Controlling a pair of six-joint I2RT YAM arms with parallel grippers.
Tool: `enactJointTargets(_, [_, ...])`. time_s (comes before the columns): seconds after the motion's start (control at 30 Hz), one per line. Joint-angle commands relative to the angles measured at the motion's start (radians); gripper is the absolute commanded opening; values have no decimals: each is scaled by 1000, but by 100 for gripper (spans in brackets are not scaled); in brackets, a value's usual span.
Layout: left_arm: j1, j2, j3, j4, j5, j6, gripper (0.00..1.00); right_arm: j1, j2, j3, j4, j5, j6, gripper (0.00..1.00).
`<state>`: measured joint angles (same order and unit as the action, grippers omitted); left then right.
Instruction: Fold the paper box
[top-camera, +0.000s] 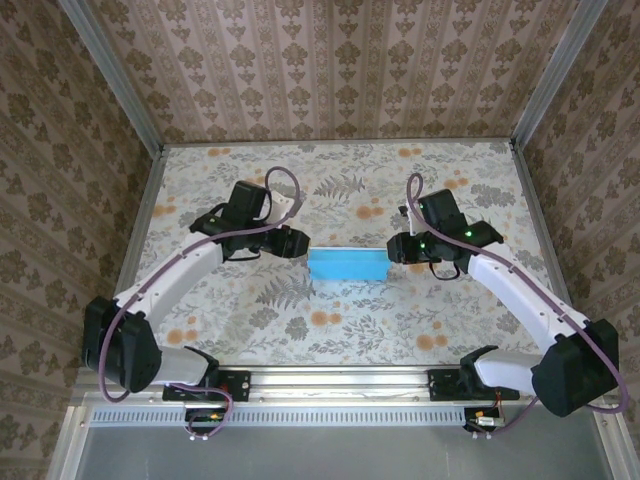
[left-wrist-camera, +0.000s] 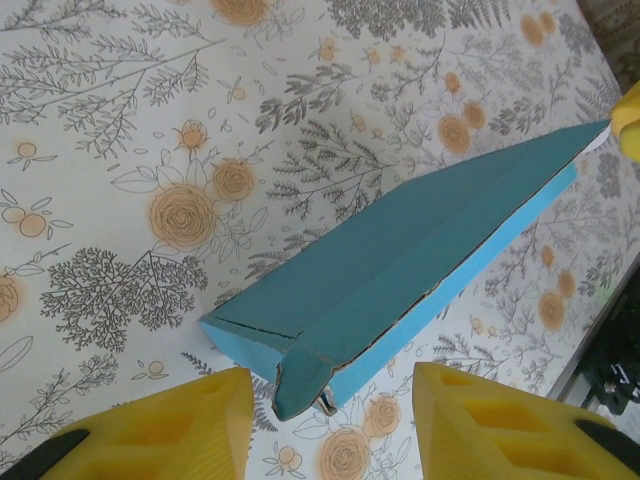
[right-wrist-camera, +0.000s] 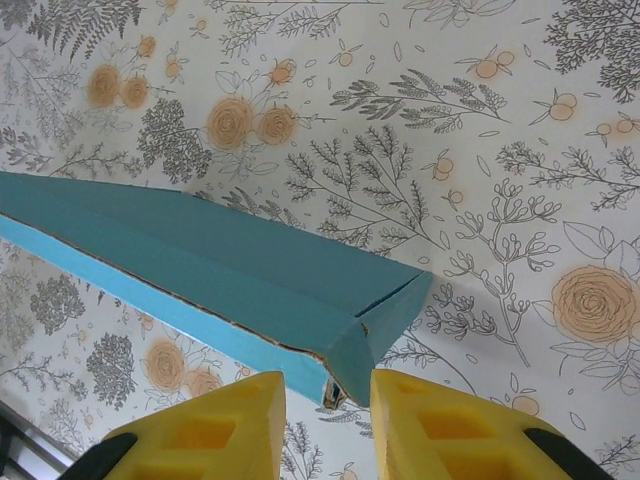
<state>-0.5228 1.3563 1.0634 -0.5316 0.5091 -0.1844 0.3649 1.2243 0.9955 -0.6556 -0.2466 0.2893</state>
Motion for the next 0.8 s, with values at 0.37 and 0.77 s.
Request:
enactJointTargets(0.37, [-20, 69, 70, -73, 16, 70, 40, 17, 40, 34, -19, 28, -21, 20])
enactJointTargets(0.77, [-25, 77, 96, -133, -22, 101, 24, 22, 41, 33, -18, 32, -16, 17])
